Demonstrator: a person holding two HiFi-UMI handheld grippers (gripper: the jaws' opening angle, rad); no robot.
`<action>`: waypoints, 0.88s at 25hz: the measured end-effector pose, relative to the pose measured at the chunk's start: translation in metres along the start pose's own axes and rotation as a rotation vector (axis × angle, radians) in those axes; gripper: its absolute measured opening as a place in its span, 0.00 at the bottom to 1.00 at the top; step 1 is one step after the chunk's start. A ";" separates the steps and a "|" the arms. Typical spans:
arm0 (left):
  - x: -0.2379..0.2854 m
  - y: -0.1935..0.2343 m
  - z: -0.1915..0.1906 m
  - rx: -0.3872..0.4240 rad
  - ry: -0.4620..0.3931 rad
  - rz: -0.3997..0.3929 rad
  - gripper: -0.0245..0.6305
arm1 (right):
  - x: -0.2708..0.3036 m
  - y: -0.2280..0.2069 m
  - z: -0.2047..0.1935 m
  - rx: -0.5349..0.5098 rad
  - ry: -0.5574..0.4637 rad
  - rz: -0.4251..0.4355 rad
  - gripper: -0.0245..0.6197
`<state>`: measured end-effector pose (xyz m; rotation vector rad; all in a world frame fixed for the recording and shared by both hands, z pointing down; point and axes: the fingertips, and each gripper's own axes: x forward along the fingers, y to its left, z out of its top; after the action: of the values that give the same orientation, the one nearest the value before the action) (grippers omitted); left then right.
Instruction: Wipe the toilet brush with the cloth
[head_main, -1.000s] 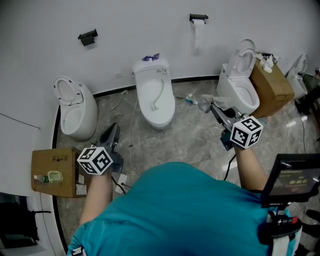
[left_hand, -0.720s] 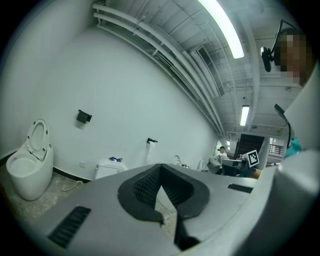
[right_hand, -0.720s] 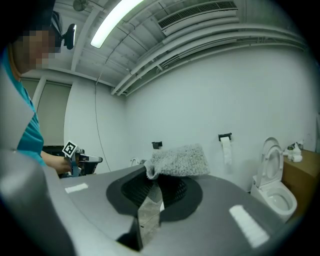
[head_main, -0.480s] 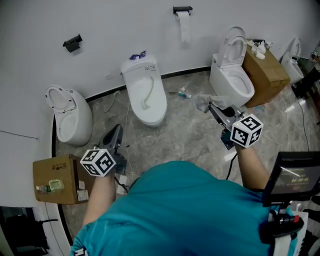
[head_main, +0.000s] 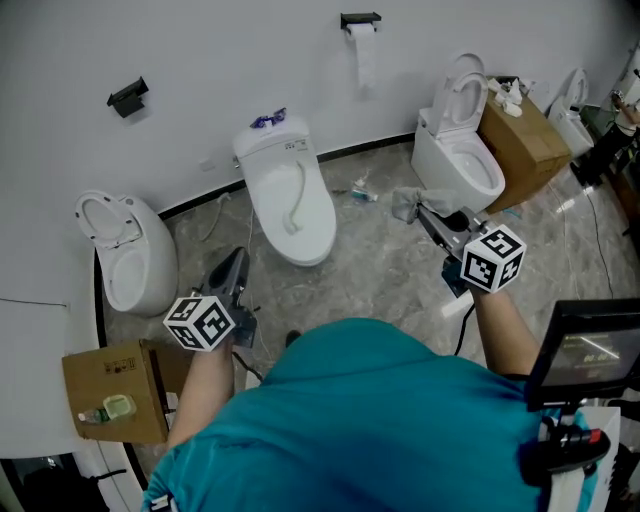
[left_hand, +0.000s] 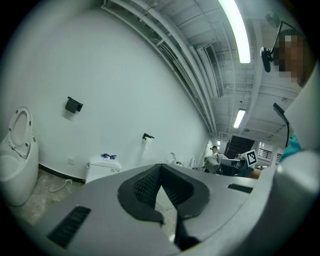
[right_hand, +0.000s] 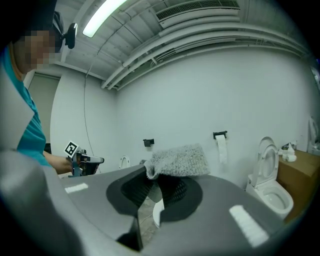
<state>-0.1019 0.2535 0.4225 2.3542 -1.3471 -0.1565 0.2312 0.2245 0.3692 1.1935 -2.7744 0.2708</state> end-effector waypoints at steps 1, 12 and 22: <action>0.002 0.013 0.007 -0.002 0.000 -0.006 0.05 | 0.013 0.004 0.004 -0.002 0.000 -0.003 0.09; 0.013 0.146 0.075 -0.012 -0.022 -0.049 0.04 | 0.157 0.046 0.051 -0.052 -0.004 -0.005 0.09; 0.059 0.225 0.083 -0.056 0.003 0.014 0.05 | 0.254 0.007 0.047 -0.031 0.041 0.048 0.09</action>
<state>-0.2755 0.0795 0.4460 2.2977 -1.3403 -0.1836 0.0503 0.0399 0.3656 1.1031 -2.7641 0.2526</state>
